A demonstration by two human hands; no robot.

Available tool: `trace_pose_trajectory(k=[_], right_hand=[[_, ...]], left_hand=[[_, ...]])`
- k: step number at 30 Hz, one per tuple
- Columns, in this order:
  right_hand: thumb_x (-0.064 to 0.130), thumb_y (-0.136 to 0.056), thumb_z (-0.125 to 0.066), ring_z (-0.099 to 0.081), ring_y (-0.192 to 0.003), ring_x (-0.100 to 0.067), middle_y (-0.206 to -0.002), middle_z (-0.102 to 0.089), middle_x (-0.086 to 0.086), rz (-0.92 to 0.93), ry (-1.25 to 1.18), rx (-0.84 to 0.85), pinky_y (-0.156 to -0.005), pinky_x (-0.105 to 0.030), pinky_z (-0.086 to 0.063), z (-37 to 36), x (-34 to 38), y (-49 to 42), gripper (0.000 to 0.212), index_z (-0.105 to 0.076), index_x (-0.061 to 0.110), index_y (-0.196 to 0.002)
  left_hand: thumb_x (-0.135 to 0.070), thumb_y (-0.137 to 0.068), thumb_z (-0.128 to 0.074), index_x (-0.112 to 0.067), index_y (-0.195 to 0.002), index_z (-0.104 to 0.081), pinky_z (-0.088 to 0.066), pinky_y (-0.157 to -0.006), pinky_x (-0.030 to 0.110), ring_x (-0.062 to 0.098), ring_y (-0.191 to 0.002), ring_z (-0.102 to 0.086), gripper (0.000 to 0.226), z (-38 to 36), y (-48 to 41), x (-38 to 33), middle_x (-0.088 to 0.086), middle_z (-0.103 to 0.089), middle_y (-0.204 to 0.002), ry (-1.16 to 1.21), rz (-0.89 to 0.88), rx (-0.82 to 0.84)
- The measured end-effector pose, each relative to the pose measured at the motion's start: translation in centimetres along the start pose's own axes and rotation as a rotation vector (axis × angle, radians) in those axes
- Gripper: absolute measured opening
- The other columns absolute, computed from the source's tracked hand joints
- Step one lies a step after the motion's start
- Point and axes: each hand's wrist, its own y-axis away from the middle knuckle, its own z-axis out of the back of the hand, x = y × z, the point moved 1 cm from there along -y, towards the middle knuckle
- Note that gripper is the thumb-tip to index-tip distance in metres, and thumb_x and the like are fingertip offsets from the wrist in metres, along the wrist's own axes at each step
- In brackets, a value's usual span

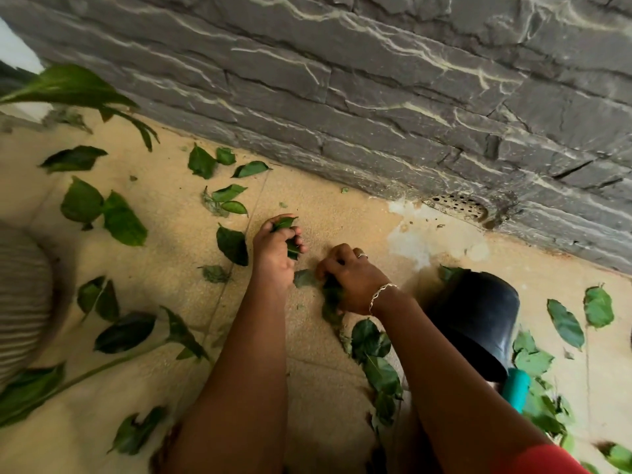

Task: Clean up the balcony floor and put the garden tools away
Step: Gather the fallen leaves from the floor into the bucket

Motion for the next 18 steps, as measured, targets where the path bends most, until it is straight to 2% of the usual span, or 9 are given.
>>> trace_pose_trajectory(k=[2,5,8,11,14,16,18], right_hand=[[0.018,-0.079,-0.067,-0.042,-0.110,-0.028,-0.129,-0.037,-0.008,0.036,0.039,-0.045,-0.083,-0.033,-0.045,-0.2,0.4,-0.1,0.043,-0.054,0.023,-0.119],[0.004,-0.080,-0.058,-0.051,-0.105,-0.025,-0.113,-0.054,-0.007,0.000,-0.086,-0.094,-0.082,-0.029,-0.043,0.2,-0.1,-0.6,0.022,-0.067,0.013,-0.098],[-0.007,-0.077,-0.056,-0.059,-0.093,-0.022,-0.098,-0.066,-0.007,-0.158,-0.356,-0.238,-0.080,-0.026,-0.046,1.2,-0.4,-1.0,0.023,-0.072,0.009,-0.081],[-0.010,-0.074,-0.063,-0.062,-0.086,-0.020,-0.089,-0.069,-0.008,-0.198,-0.609,-0.412,-0.081,-0.023,-0.048,2.7,0.4,-1.4,0.020,-0.073,0.007,-0.079],[-0.006,-0.070,-0.071,-0.063,-0.086,-0.026,-0.088,-0.061,-0.007,-0.129,-0.747,-0.472,-0.082,-0.038,-0.053,4.1,1.8,-2.3,0.019,-0.072,0.008,-0.082],[-0.004,-0.070,-0.072,-0.062,-0.088,-0.022,-0.090,-0.062,-0.002,-0.077,-0.733,-0.476,-0.083,-0.035,-0.052,4.5,3.0,-2.8,0.026,-0.068,0.012,-0.090],[0.002,-0.075,-0.068,-0.057,-0.090,-0.019,-0.095,-0.063,-0.004,-0.061,-0.613,-0.461,-0.081,-0.027,-0.046,4.4,4.1,-3.3,0.030,-0.064,0.015,-0.101]], left_hand=[[0.012,-0.089,-0.043,-0.011,-0.081,-0.052,-0.037,-0.040,0.017,0.010,-0.046,-0.046,0.026,0.1,0.0,0.2,0.007,-0.052,-0.069,0.014,0.013,-0.007],[0.005,-0.088,-0.053,-0.011,-0.077,-0.054,-0.037,-0.039,0.016,0.007,-0.043,-0.046,0.019,0.2,0.1,0.6,0.004,-0.051,-0.064,0.002,0.035,0.006],[-0.008,-0.091,-0.056,-0.012,-0.075,-0.054,-0.036,-0.040,0.016,0.006,-0.040,-0.046,0.016,0.5,0.3,1.0,-0.002,-0.054,-0.053,-0.010,0.032,0.014],[-0.021,-0.096,-0.050,-0.013,-0.078,-0.056,-0.038,-0.043,0.018,0.009,-0.043,-0.048,0.020,0.6,0.5,0.9,-0.001,-0.056,-0.057,-0.017,0.044,0.000],[-0.026,-0.100,-0.042,-0.012,-0.079,-0.057,-0.047,-0.061,0.029,0.017,-0.062,-0.055,0.029,-0.1,0.8,0.5,0.006,-0.058,-0.073,-0.002,0.102,-0.019],[-0.030,-0.099,-0.045,-0.012,-0.081,-0.059,-0.050,-0.081,0.039,0.022,-0.077,-0.060,0.029,-0.4,1.2,0.1,0.009,-0.063,-0.083,0.012,0.141,-0.012],[-0.040,-0.095,-0.049,-0.013,-0.089,-0.063,-0.048,-0.093,0.047,0.026,-0.091,-0.061,0.031,-0.6,1.3,-0.2,0.011,-0.066,-0.097,-0.035,0.156,0.034]])
